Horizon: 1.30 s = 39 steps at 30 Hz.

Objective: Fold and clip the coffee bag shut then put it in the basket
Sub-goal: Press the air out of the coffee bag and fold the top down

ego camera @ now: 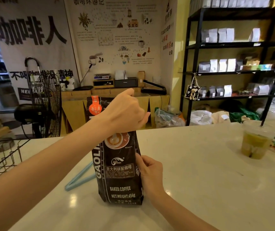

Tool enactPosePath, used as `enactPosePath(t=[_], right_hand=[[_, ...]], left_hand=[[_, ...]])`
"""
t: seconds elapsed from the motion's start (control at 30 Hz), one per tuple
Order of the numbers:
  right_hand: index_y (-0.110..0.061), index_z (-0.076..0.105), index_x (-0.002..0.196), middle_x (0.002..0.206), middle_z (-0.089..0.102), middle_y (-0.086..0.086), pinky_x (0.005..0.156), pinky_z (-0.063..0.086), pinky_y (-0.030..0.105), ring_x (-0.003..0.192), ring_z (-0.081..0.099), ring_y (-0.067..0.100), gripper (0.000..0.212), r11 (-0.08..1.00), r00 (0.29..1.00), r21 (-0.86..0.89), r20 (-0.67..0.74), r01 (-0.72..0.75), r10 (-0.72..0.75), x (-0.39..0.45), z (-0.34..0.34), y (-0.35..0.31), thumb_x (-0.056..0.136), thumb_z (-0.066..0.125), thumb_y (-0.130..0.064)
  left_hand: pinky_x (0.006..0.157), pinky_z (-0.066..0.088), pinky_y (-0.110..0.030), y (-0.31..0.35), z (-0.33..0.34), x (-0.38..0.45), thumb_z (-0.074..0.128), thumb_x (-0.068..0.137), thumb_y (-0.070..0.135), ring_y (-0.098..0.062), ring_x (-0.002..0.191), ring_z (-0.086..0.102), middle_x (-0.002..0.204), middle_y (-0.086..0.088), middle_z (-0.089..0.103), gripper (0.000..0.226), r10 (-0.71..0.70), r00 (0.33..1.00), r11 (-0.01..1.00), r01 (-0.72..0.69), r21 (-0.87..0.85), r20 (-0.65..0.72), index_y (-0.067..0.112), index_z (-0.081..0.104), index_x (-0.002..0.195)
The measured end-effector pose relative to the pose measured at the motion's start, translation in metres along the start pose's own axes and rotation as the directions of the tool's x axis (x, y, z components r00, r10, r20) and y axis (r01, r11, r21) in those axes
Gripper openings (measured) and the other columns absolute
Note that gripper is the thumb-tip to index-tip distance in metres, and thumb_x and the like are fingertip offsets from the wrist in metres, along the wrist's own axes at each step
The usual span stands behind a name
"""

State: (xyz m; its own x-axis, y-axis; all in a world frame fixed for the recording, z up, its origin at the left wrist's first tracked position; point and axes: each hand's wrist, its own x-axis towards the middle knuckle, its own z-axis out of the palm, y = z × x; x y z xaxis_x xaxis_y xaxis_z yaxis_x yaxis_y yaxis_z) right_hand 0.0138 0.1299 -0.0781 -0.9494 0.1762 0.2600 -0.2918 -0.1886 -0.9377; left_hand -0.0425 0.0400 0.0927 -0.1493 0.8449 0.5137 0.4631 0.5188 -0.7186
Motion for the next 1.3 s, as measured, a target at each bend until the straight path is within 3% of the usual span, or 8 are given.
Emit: enactPosePath(t=[0.4,0.57,0.67,0.77,0.87,0.93,1.07,1.3], right_hand=[[0.011,0.056,0.063,0.064,0.067,0.023,0.054,0.046,0.033,0.058,0.060,0.021,0.058,0.997,0.995,-0.043,-0.065,0.069,-0.072,-0.001,-0.005,-0.002,0.082,0.051,-0.044],[-0.017,0.066,0.083,0.082,0.071,-0.007,0.069,0.050,0.019,0.078,0.064,0.005,0.038,0.978,0.980,-0.174,0.180,0.113,-0.081,0.018,-0.017,-0.024,0.088,0.041,-0.046],[-0.026,0.063,0.100,0.093,0.072,-0.012,0.077,0.052,0.017,0.094,0.066,0.005,0.027,0.991,0.954,-0.112,0.296,0.077,-0.041,0.029,-0.016,-0.044,0.080,0.052,-0.040],[-0.024,0.064,0.096,0.086,0.075,-0.010,0.068,0.053,0.017,0.087,0.069,0.008,0.037,0.992,0.944,-0.095,0.328,0.080,-0.044,0.032,-0.015,-0.055,0.062,0.079,-0.026],[-0.027,0.061,0.104,0.089,0.075,-0.009,0.067,0.054,0.019,0.089,0.069,0.011,0.049,0.993,0.942,-0.087,0.333,0.074,-0.041,0.035,-0.018,-0.059,0.058,0.075,-0.026],[-0.032,0.059,0.105,0.092,0.074,-0.010,0.067,0.054,0.018,0.090,0.068,0.008,0.049,0.993,0.933,-0.104,0.359,0.063,-0.022,0.038,-0.020,-0.061,0.059,0.074,-0.027],[-0.029,0.059,0.103,0.103,0.070,-0.004,0.076,0.054,0.024,0.096,0.066,0.012,0.049,0.989,0.923,-0.138,0.386,0.047,0.010,0.046,-0.014,-0.067,0.058,0.078,-0.028],[-0.024,0.065,0.089,0.078,0.075,-0.009,0.064,0.056,0.019,0.079,0.071,0.009,0.034,0.977,0.921,-0.191,0.389,0.094,-0.013,0.051,-0.009,-0.074,0.062,0.080,-0.009]], left_hand=[[0.060,0.039,-0.024,0.017,-0.014,0.013,0.058,0.077,0.024,-0.011,0.033,0.019,0.033,0.008,0.019,0.063,-0.016,0.999,0.981,0.008,0.195,0.041,0.017,0.006,0.041],[0.083,0.034,-0.035,0.020,-0.011,0.014,0.035,0.093,0.022,-0.014,0.046,0.034,0.042,0.003,0.032,0.050,0.010,0.974,0.999,-0.019,0.039,0.225,0.015,0.027,0.045],[0.089,0.040,-0.038,0.017,-0.013,0.014,0.048,0.089,0.030,-0.016,0.059,0.050,0.049,0.003,0.052,0.042,-0.035,0.990,0.995,0.020,0.103,0.139,0.014,0.055,0.051],[0.105,0.025,-0.042,0.009,-0.015,0.006,0.041,0.087,0.043,-0.021,0.103,0.059,0.097,-0.003,0.070,0.036,-0.233,0.972,0.969,0.231,-0.087,-0.015,0.017,0.065,0.089],[0.111,0.017,-0.038,0.011,-0.026,-0.029,0.051,0.075,0.057,-0.016,0.129,0.034,0.138,-0.004,0.044,0.063,-0.642,0.765,0.707,0.566,-0.423,-0.050,0.019,0.043,0.125],[0.108,0.019,-0.033,0.026,-0.029,-0.056,0.066,0.060,0.061,-0.010,0.131,0.025,0.147,-0.003,0.029,0.097,-0.839,0.523,0.323,0.703,-0.634,0.152,0.021,0.023,0.137],[0.103,0.034,-0.039,0.056,-0.015,-0.091,0.075,0.041,0.044,-0.013,0.120,0.040,0.140,0.001,0.037,0.118,-0.632,0.212,-0.571,0.524,-0.632,0.746,0.030,0.013,0.140],[0.067,0.055,-0.034,0.071,0.003,-0.097,0.077,0.042,0.027,-0.019,0.078,0.071,0.086,0.000,0.074,0.058,-0.550,0.220,-0.733,0.334,-0.592,0.805,0.022,0.061,0.098]])
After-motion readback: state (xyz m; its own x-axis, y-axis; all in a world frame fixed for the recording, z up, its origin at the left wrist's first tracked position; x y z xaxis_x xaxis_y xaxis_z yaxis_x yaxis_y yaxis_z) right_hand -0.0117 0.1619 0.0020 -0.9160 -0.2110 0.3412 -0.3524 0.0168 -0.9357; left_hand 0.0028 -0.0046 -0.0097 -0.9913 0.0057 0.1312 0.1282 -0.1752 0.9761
